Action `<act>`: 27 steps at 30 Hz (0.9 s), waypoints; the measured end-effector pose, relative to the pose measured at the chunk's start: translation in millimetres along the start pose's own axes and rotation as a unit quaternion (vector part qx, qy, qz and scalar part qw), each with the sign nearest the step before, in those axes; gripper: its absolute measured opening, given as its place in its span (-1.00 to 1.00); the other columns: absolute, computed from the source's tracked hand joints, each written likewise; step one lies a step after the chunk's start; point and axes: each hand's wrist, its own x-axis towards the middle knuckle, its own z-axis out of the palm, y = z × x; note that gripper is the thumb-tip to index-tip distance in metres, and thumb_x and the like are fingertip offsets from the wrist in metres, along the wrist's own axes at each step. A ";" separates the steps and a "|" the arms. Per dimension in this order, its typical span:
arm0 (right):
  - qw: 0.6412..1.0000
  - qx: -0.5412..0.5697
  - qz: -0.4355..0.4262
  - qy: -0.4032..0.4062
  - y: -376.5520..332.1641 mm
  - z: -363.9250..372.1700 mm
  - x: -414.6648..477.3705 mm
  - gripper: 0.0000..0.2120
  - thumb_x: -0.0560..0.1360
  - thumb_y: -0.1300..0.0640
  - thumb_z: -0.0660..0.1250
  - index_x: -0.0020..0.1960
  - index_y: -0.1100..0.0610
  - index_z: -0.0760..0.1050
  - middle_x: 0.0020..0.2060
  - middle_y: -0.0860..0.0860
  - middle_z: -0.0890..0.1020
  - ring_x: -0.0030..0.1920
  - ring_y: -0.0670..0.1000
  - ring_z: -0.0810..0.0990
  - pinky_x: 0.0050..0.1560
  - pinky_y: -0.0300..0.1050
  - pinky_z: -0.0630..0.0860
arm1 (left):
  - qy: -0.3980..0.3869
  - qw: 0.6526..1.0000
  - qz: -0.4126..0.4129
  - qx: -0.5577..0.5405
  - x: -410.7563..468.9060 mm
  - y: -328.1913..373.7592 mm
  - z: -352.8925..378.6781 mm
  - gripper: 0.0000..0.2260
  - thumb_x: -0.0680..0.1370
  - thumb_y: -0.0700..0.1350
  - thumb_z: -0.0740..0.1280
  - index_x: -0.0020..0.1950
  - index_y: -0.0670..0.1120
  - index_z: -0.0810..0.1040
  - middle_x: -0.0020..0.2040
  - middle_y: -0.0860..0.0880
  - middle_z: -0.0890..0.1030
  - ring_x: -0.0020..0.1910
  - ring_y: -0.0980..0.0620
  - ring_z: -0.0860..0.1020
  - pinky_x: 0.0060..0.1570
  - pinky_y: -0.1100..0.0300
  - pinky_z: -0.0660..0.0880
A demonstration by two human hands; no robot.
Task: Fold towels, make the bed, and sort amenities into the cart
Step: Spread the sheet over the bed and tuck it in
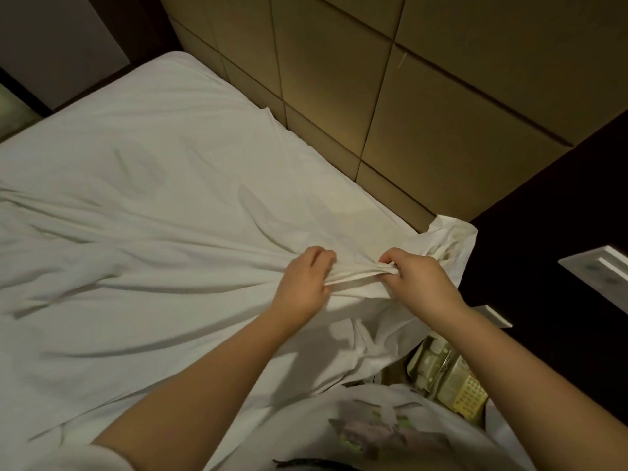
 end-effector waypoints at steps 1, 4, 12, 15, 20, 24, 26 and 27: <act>1.000 0.008 0.008 0.006 2.8 -1.5 0.7 -0.85 0.56 0.05 0.27 0.06 0.08 0.51 -0.13 0.04 0.62 -0.07 0.06 0.54 -0.19 -0.11 0.38 | 0.001 1.000 -0.005 0.010 0.9 -5.4 -1.4 -0.63 0.33 -0.24 0.25 0.12 -0.22 0.54 0.05 -0.21 0.53 -0.11 -0.25 0.53 -0.13 0.08 0.43; 0.998 0.027 0.041 0.026 13.1 -9.7 2.2 -0.85 0.55 0.02 0.28 0.06 0.06 0.51 -0.18 0.00 0.57 -0.12 0.00 0.49 -0.20 -0.14 0.34 | 0.030 0.999 -0.020 0.023 0.4 -21.4 -7.2 -0.67 0.34 -0.24 0.23 0.06 -0.22 0.58 -0.01 -0.21 0.57 -0.12 -0.23 0.55 -0.12 0.06 0.47; 0.996 0.041 0.074 0.018 41.3 -17.7 6.0 -0.73 0.55 0.06 0.30 0.25 -0.01 0.51 0.03 0.08 0.60 0.03 0.06 0.53 -0.10 -0.16 0.35 | 0.051 0.990 -0.125 0.033 -16.1 -68.3 -17.0 -0.73 0.50 -0.31 0.23 0.13 -0.13 0.59 0.02 -0.12 0.60 -0.01 -0.14 0.54 -0.16 0.18 0.33; 0.997 0.047 0.063 0.008 42.2 -11.5 7.5 -0.70 0.57 0.14 0.27 0.28 -0.01 0.52 0.21 0.03 0.58 0.23 0.06 0.48 0.13 -0.18 0.36 | 0.050 0.991 -0.120 -0.003 -20.7 -62.4 -17.8 -0.71 0.51 -0.25 0.18 0.15 -0.13 0.58 0.02 -0.12 0.63 -0.01 -0.14 0.55 -0.10 0.15 0.39; 0.997 -0.007 0.076 0.000 43.0 -2.9 10.8 -0.70 0.59 0.13 0.23 0.29 0.05 0.52 0.20 0.06 0.59 0.22 0.07 0.49 0.07 -0.17 0.35 | 0.053 0.994 -0.096 0.016 -28.6 -55.8 -13.8 -0.74 0.53 -0.16 0.19 0.17 -0.11 0.54 -0.09 -0.14 0.65 -0.12 -0.19 0.56 -0.23 0.15 0.34; 0.999 -0.015 0.036 -0.007 25.0 8.9 9.6 -0.54 0.52 0.05 0.35 0.40 0.04 0.39 0.29 0.07 0.52 0.26 0.05 0.48 0.14 -0.17 0.36 | 0.068 0.995 -0.075 0.019 -37.5 -47.2 -12.5 -0.76 0.52 -0.21 0.23 0.16 -0.13 0.54 -0.13 -0.17 0.64 -0.15 -0.21 0.56 -0.26 0.16 0.30; 0.999 -0.011 -0.031 -0.031 4.4 21.3 3.4 -0.44 0.48 0.02 0.40 0.44 0.01 0.34 0.34 0.01 0.47 0.29 0.01 0.46 0.18 -0.21 0.33 | 0.068 0.995 -0.072 0.015 -41.8 -36.7 -12.2 -0.76 0.51 -0.24 0.26 0.16 -0.14 0.54 -0.13 -0.17 0.64 -0.14 -0.20 0.56 -0.24 0.14 0.31; 0.996 -0.010 -0.072 -0.052 -6.9 29.6 -0.8 -0.39 0.46 0.00 0.42 0.46 -0.01 0.29 0.37 -0.02 0.45 0.30 -0.01 0.45 0.21 -0.23 0.32 | 0.074 0.995 -0.062 0.009 -44.4 -29.5 -12.3 -0.76 0.50 -0.24 0.27 0.15 -0.14 0.56 -0.14 -0.17 0.65 -0.15 -0.20 0.57 -0.24 0.14 0.32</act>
